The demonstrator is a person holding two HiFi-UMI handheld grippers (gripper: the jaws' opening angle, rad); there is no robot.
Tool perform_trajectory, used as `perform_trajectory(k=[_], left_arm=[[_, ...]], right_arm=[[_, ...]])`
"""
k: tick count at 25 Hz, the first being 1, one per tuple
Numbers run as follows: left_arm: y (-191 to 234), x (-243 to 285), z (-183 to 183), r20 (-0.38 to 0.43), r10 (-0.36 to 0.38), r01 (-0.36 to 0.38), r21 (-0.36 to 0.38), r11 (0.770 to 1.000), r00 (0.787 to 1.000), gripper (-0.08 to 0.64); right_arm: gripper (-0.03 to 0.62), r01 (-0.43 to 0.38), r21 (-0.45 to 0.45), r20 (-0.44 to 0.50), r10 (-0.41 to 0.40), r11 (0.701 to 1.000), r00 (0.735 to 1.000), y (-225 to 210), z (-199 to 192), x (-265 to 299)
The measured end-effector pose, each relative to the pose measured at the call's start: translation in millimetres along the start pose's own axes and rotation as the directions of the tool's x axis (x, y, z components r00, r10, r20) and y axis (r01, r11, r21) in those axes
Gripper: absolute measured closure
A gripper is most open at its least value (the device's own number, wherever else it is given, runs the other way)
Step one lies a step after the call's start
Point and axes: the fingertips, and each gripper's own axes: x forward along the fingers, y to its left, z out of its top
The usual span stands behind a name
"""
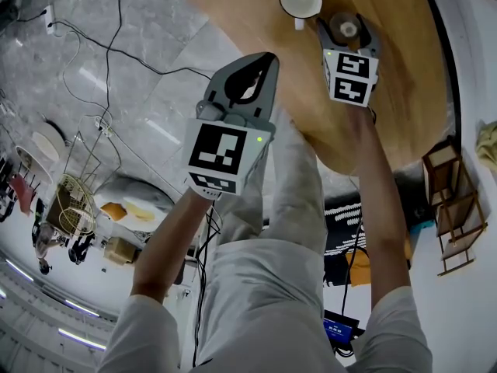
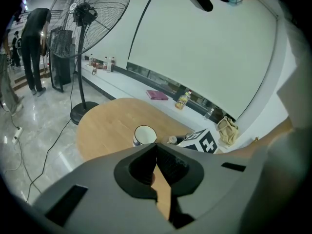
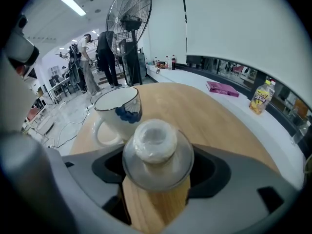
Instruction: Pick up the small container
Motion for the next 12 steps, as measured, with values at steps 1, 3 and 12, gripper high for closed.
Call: perform_trajectory(k=[1, 3, 12], left_arm=[[0, 0, 0, 0.002, 0.0, 0.0, 0.001, 1.0, 1.0, 0.54], [0, -2, 1, 0.004, 0.0, 0.0, 0.002, 1.0, 1.0, 0.54], [1, -14, 0, 0.011, 0.012, -0.012, 0.009, 1.0, 1.0, 0.54]], right_arm=[[0.245, 0.002, -0.006, -0.001, -0.002, 1.0, 1.0, 0, 1, 1], [0.247, 0.008, -0.023, -0.003, -0.008, 1.0, 1.0, 0, 0, 4], [0.253, 0.038, -0.013, -0.024, -0.039, 0.999, 0.999, 0, -2, 6]])
